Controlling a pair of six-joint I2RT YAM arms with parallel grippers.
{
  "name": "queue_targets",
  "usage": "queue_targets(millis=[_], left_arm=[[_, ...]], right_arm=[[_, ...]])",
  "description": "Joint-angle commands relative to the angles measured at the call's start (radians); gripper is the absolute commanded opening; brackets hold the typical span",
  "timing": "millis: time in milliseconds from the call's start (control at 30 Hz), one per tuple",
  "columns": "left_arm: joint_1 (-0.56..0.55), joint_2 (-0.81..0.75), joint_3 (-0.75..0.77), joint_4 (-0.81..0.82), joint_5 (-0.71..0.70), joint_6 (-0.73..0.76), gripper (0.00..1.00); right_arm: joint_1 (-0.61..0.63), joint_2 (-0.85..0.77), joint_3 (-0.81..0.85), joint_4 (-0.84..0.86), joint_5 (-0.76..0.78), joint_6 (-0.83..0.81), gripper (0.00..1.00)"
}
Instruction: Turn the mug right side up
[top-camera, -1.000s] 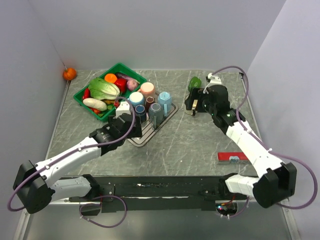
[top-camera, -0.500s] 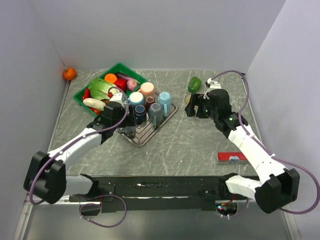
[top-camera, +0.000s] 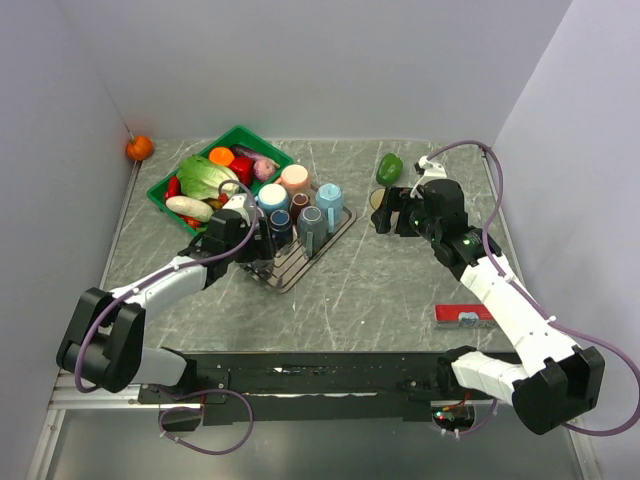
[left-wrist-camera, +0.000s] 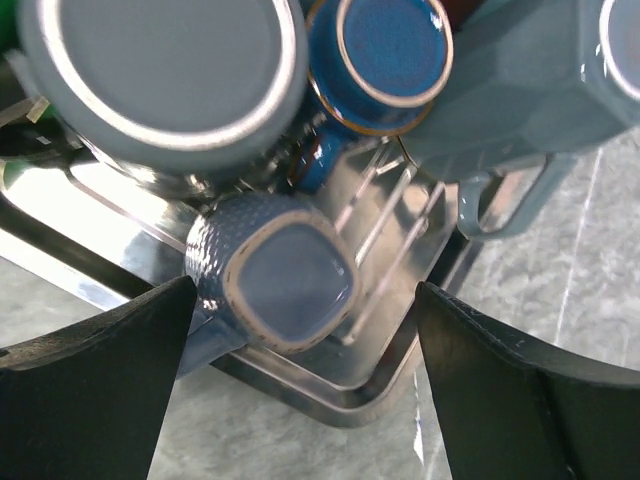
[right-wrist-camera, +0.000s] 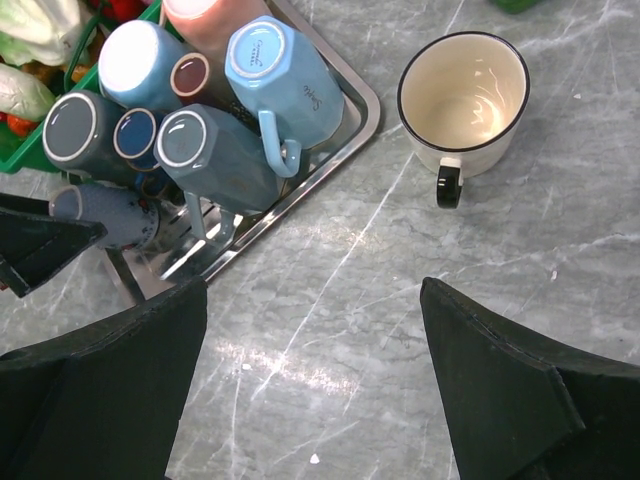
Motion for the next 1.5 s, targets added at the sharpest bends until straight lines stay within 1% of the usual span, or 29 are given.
queue_targets(millis=[0,167,300,400,433,467,533,700,933,1167,1200,1233,1333,1467], left_arm=[[-0.002,-0.037,-0.047,0.051,0.088,-0.064,0.96],[-0.018,-0.093,-0.078,0.037,0.083,-0.090,0.96],[-0.063,-0.111,-0.085,0.017,0.039,-0.104,0.99],[-0.093,-0.117,-0.079,0.003,0.008,-0.112,0.89],[-0.100,-0.108,-0.075,0.003,0.008,-0.112,0.83],[-0.106,-0.102,-0.063,-0.024,-0.027,-0.112,0.81],[-0.126,-0.085,-0.050,-0.055,-0.052,-0.106,0.76],[-0.175,-0.047,0.003,-0.122,-0.171,-0.104,0.73],[-0.221,0.002,0.066,-0.188,-0.274,-0.132,0.61],[-0.239,0.059,0.112,-0.227,-0.313,-0.135,0.52],[-0.244,0.073,0.119,-0.241,-0.322,-0.136,0.50],[-0.248,0.077,0.131,-0.245,-0.330,-0.136,0.46],[-0.259,0.097,0.145,-0.261,-0.359,-0.143,0.41],[-0.265,0.102,0.157,-0.267,-0.374,-0.149,0.37]], right_arm=[[0.001,-0.010,-0.002,0.013,-0.007,0.004,0.93],[0.002,0.007,0.002,0.027,-0.036,0.024,0.93],[0.002,0.011,0.001,0.029,-0.040,0.030,0.93],[0.002,0.008,-0.009,0.030,-0.038,0.039,0.93],[0.002,0.008,-0.010,0.030,-0.040,0.044,0.93],[0.002,0.010,-0.012,0.032,-0.040,0.046,0.92],[0.002,0.010,-0.013,0.030,-0.041,0.050,0.92],[0.002,0.011,-0.018,0.032,-0.040,0.052,0.91],[0.002,0.011,-0.024,0.032,-0.038,0.056,0.91],[0.004,0.011,-0.029,0.032,-0.032,0.049,0.90],[0.002,0.011,-0.029,0.033,-0.030,0.050,0.90],[0.002,0.014,-0.030,0.033,-0.030,0.053,0.90],[0.002,0.024,-0.027,0.030,-0.038,0.041,0.90],[0.002,0.033,-0.018,0.020,-0.032,0.038,0.89]])
